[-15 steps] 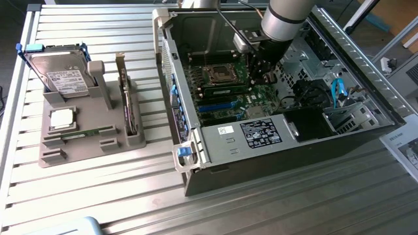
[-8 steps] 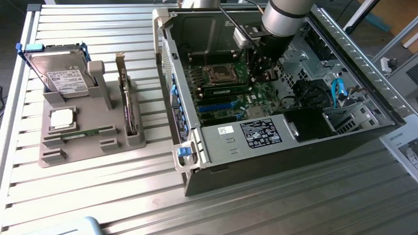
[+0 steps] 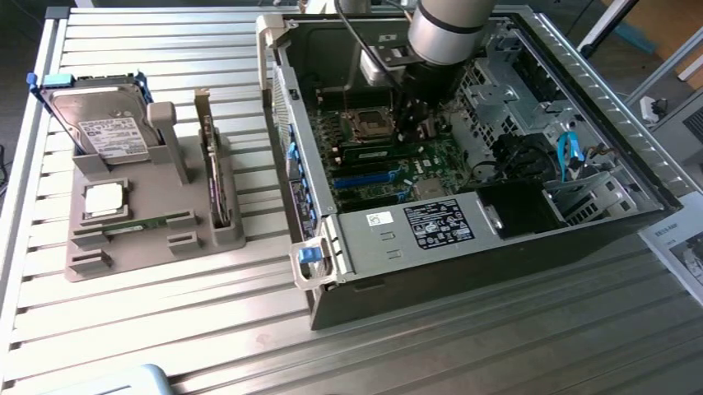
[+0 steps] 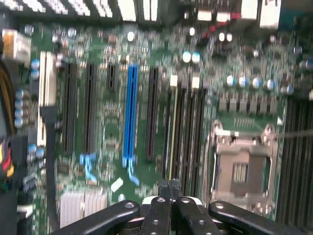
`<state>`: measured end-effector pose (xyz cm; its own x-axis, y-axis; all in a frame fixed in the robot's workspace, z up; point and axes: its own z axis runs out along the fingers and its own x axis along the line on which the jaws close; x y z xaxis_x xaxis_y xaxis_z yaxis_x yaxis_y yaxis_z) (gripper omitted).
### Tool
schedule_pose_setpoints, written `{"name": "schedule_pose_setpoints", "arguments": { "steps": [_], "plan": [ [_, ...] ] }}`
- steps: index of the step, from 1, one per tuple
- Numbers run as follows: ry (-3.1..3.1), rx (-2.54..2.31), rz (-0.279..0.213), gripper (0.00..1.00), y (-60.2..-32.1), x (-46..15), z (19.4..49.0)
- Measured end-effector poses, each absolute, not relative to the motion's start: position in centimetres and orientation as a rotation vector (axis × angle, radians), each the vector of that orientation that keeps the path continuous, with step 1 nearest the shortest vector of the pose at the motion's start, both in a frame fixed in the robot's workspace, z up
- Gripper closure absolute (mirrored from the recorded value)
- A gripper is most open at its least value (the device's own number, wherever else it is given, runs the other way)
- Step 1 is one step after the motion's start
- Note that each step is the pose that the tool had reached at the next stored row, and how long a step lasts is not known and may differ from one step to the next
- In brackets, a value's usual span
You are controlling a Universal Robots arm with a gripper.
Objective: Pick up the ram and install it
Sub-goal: 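Press down the ram until it locks into place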
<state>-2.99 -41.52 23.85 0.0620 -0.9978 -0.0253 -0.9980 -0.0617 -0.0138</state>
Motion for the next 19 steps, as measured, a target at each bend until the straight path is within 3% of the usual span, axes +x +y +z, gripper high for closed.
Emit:
{"name": "schedule_pose_setpoints", "arguments": {
  "steps": [7,19],
  "plan": [
    [2.133,-2.269,0.013,0.9,-41.5,-6.8,23.5],
    [2.132,-2.268,0.015,0.9,-41.5,-7.1,23.0]
  ]
}}
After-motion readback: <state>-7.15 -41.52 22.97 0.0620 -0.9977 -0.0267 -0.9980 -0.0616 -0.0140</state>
